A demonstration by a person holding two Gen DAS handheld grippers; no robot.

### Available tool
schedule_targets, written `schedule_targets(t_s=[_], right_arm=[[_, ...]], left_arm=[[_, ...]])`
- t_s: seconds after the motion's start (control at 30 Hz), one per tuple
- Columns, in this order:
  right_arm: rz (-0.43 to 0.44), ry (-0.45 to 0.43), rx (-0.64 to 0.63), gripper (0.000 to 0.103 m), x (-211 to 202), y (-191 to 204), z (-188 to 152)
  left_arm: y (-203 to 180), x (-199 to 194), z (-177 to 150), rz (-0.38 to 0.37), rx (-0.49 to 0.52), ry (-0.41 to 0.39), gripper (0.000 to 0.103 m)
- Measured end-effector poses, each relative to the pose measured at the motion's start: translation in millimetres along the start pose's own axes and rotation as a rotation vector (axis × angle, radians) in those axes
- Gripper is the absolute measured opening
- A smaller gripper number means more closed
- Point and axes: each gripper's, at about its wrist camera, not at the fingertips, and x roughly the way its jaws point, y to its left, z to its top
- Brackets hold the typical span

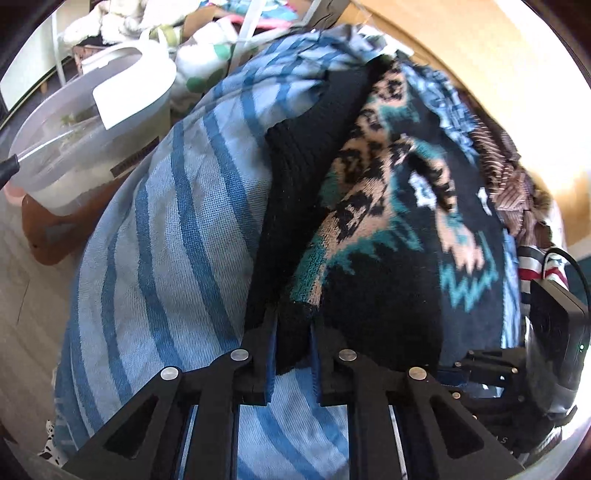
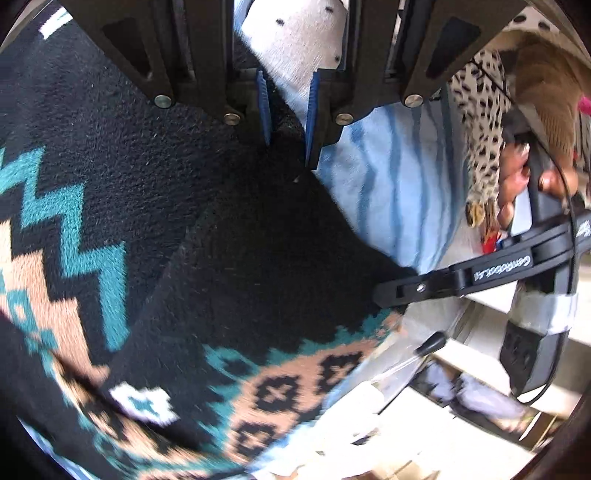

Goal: Fold clothes

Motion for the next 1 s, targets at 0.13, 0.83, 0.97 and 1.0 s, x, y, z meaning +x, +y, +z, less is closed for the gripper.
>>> schedule_targets(t_s=[0.13,0.83,0.97,1.0], right_arm=[[0.027,0.013,0.023,0.019,5,-9,-6],[0.100,-0.030,0.177,0.038,3,-30,10],[0.118,-0.053,0.135,0.032,-5,-21,10],[0.122,-0.058,0.125,0.032,-6,-19,10]], left_arm=[[15,5,-5,-0.037,-0.022,0.029,0.014],[-16,16,12,0.029,0.032,0.061,0.037],[4,3,8,-0.021,-0.015,0.037,0.019],[10,0,9,-0.052,-0.038,0.039,0.018]])
